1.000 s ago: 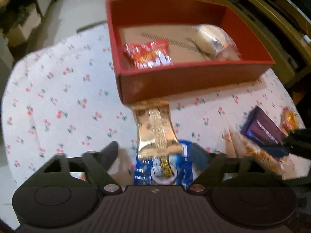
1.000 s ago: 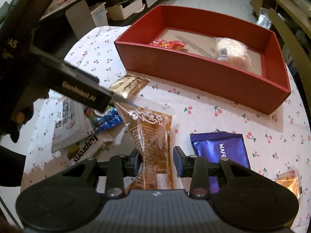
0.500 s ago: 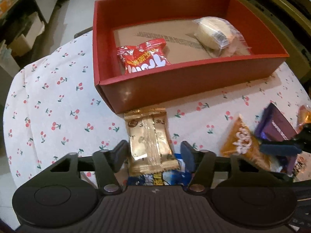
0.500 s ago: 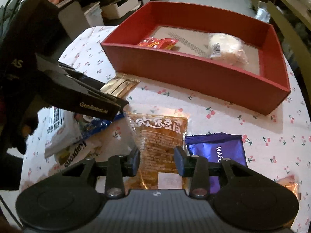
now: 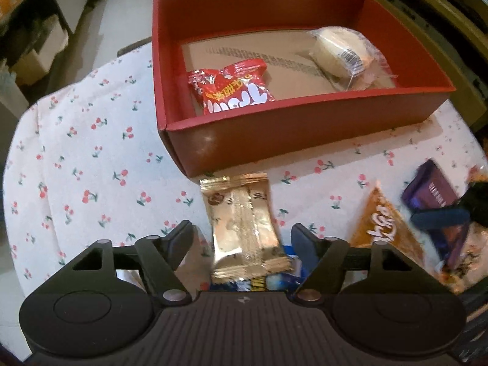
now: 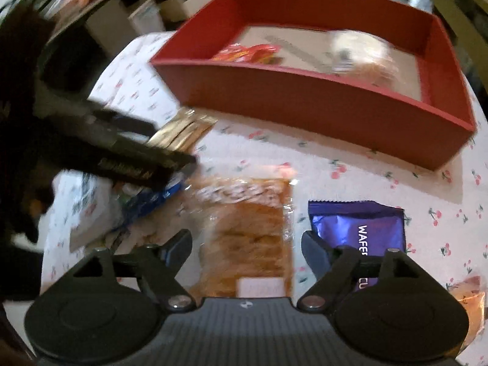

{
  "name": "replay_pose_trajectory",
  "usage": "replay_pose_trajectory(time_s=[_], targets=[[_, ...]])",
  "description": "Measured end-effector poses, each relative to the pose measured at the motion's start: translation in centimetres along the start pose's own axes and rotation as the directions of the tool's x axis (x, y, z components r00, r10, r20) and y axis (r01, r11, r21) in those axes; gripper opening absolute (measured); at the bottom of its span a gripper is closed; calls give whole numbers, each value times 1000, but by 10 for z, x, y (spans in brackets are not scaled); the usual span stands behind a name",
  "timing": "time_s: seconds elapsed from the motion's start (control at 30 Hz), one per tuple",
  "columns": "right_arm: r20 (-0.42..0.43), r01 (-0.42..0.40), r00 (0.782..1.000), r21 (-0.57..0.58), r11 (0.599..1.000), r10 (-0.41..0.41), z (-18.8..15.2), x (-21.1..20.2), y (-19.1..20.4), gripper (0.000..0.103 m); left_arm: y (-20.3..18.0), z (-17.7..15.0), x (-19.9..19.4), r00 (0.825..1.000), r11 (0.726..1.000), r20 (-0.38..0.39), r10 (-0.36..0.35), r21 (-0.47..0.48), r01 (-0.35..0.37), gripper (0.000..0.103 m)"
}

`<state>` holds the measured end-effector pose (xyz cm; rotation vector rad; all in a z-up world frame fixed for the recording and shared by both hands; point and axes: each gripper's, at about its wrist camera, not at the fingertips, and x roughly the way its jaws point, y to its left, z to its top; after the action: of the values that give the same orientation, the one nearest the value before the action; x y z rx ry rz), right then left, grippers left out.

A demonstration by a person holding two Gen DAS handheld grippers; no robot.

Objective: Organize snacks
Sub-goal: 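Grasp the gold biscuit packet with left gripper while right holds the bread packet, then carry both packets over the red box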

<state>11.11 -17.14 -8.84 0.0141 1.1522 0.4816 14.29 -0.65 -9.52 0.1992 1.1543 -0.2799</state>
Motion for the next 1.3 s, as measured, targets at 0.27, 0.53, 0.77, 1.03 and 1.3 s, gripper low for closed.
replay_pose_trajectory(time_s=[0.27, 0.53, 0.77, 1.03, 1.3], targets=[[43, 110, 993, -75, 991, -107, -6, -3, 25, 50, -9, -6, -5, 1000, 1000, 0, 6, 24, -6, 64], [77, 49, 996, -52, 997, -44, -12, -20, 31, 41, -5, -13, -18, 1000, 1000, 7, -5, -22, 6, 56], [168, 28, 985, 2, 1000, -28, -15, -51, 32, 41, -5, -15, -38, 997, 997, 49, -53, -56, 56, 55], [242, 53, 968, 56, 997, -65, -6, -69, 24, 41, -5, -10, -53, 990, 991, 103, -94, -89, 104, 55], [309, 100, 944, 76, 992, -119, 17, -77, 21, 41, -12, 6, -70, 979, 988, 179, -97, -98, 116, 56]])
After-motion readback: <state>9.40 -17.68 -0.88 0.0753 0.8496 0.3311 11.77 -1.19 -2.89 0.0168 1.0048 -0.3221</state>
